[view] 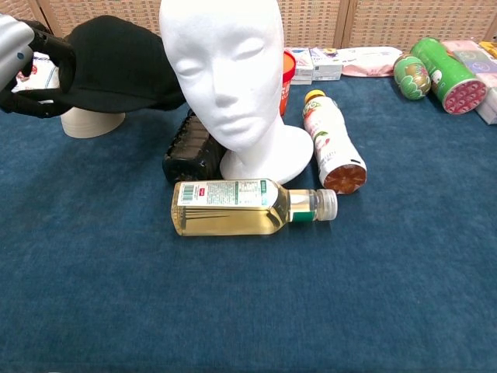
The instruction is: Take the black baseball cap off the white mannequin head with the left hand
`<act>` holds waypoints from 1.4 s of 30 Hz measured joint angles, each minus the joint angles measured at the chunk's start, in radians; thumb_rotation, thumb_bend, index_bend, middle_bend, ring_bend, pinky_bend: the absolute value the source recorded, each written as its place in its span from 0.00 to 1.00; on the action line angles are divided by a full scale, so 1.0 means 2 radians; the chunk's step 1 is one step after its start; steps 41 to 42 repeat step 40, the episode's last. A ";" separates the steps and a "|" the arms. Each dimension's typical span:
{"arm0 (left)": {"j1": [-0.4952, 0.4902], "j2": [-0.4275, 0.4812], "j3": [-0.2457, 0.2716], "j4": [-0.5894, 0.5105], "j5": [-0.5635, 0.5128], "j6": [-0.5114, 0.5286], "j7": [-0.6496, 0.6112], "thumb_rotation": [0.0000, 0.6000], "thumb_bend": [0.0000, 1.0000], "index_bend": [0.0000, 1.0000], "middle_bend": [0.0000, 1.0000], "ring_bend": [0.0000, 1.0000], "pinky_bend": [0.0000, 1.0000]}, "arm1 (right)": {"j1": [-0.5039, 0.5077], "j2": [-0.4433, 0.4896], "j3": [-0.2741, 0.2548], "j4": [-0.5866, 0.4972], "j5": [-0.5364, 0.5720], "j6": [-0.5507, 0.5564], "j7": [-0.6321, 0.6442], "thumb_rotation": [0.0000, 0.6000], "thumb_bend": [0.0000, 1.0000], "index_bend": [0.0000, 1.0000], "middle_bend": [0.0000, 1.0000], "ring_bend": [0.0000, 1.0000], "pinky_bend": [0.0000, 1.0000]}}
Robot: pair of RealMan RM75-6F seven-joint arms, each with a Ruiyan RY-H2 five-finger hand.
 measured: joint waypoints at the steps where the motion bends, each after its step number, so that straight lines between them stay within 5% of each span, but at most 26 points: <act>1: 0.000 0.003 0.002 -0.007 -0.001 -0.004 0.009 1.00 0.26 0.52 0.31 0.23 0.47 | 0.000 0.000 0.000 0.000 0.000 0.000 0.000 1.00 0.00 0.16 0.01 0.00 0.00; 5: 0.003 0.016 0.008 -0.041 -0.007 -0.020 0.032 1.00 0.10 0.15 0.03 0.02 0.31 | 0.000 0.001 -0.001 -0.001 -0.002 0.001 0.000 1.00 0.00 0.16 0.01 0.00 0.00; 8: 0.005 0.030 0.012 -0.074 -0.017 -0.039 0.043 1.00 0.03 0.02 0.00 0.00 0.24 | -0.001 0.001 -0.001 -0.001 -0.002 0.001 0.000 1.00 0.00 0.16 0.01 0.00 0.00; 18: 0.018 0.106 0.018 -0.212 -0.047 -0.073 0.070 1.00 0.00 0.00 0.00 0.00 0.16 | 0.000 0.002 -0.002 -0.003 -0.002 -0.001 -0.002 1.00 0.00 0.16 0.01 0.00 0.00; 28: 0.059 0.228 0.017 -0.347 -0.057 -0.035 0.020 1.00 0.00 0.00 0.00 0.00 0.15 | -0.002 0.002 -0.004 -0.005 -0.006 0.002 -0.004 1.00 0.00 0.16 0.01 0.00 0.00; 34: 0.102 0.292 0.012 -0.363 -0.068 0.022 -0.049 1.00 0.00 0.00 0.00 0.00 0.14 | -0.003 0.001 -0.005 -0.006 -0.010 0.007 -0.009 1.00 0.00 0.16 0.01 0.00 0.00; 42: 0.164 0.316 0.029 -0.348 -0.110 0.038 -0.129 1.00 0.00 0.00 0.00 0.00 0.09 | -0.005 -0.001 -0.001 -0.005 -0.009 0.015 -0.018 1.00 0.00 0.16 0.01 0.00 0.00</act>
